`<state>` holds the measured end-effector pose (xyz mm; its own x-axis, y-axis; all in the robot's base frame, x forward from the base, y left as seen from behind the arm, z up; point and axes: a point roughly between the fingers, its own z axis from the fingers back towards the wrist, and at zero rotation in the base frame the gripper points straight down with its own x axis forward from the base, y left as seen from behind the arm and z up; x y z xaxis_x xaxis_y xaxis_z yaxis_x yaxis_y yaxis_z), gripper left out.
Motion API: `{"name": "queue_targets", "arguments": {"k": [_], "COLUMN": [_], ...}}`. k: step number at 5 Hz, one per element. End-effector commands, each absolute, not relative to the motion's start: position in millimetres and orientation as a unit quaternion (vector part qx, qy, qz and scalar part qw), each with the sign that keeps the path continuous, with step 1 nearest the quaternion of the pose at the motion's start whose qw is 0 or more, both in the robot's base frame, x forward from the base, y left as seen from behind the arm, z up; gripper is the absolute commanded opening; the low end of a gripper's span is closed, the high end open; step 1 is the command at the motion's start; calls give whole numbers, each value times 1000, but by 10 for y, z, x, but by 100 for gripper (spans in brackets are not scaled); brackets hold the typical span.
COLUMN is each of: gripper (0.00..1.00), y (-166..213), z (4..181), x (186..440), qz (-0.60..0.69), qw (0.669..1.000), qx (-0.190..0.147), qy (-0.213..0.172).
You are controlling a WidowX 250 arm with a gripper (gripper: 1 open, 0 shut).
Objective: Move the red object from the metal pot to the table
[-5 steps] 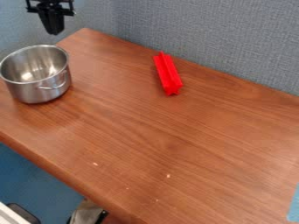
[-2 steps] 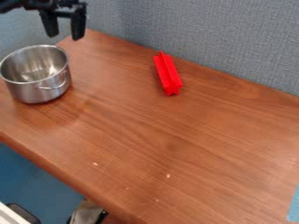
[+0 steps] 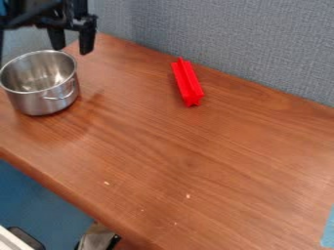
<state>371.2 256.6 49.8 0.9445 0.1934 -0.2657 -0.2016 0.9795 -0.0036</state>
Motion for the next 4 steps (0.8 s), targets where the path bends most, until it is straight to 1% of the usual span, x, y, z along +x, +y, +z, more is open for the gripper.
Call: {"name": "queue_targets", "arguments": {"k": [1,2,3,4], "gripper": [100,100,100,0], "y": [2591,2592,2704,2790], "z": [614,409,373,377], "x": [3771,3800,3884,3974], "qz": [87,75,69,61], "qw": [989,988,985,983], "qx": [11,15,17,14], "qy": [115,132,156,172]}}
